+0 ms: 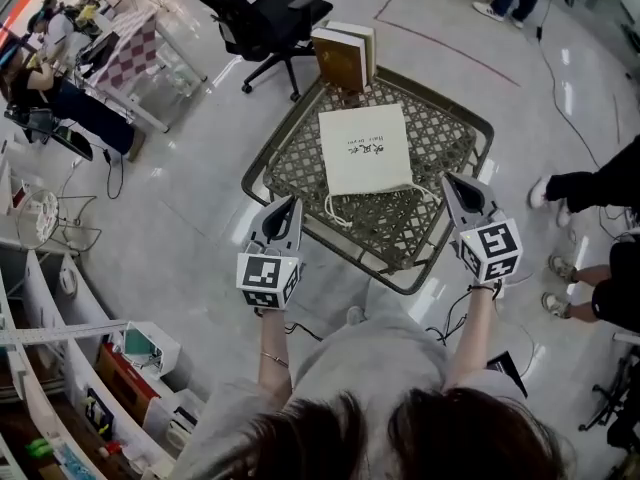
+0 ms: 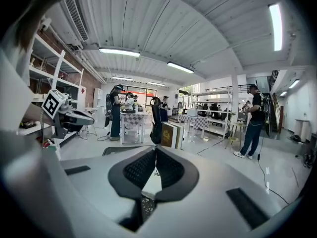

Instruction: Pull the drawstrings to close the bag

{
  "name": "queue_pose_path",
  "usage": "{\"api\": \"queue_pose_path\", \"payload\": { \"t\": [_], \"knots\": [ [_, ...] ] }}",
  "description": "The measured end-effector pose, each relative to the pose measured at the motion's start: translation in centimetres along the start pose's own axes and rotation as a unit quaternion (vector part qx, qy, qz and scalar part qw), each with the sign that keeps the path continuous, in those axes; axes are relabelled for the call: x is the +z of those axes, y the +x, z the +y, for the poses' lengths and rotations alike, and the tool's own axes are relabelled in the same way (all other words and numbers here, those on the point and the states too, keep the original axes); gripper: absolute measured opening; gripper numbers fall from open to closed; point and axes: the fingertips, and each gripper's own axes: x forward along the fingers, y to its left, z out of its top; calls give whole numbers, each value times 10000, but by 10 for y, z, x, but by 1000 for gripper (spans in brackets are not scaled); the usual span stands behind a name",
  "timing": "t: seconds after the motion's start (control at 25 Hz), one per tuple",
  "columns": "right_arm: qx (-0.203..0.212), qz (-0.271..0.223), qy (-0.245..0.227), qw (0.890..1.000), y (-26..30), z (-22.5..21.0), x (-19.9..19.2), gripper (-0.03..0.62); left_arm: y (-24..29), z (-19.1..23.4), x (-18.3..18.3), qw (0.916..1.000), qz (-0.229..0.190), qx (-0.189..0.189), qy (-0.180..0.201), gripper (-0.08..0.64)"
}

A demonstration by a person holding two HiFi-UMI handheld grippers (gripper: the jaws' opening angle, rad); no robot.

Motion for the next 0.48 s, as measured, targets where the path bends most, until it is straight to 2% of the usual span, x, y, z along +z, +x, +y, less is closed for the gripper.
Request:
{"api": "queue_pose_path", "payload": {
  "t": [0.28,0.48],
  "knots": [
    [292,356,153,9988,25,-13,-21,21,26,-2,-15,9996,293,-46,39,25],
    [497,566,205,9970,39,-16,-37,23,35,1,-23,9989,428,144,90,25]
  ]
}}
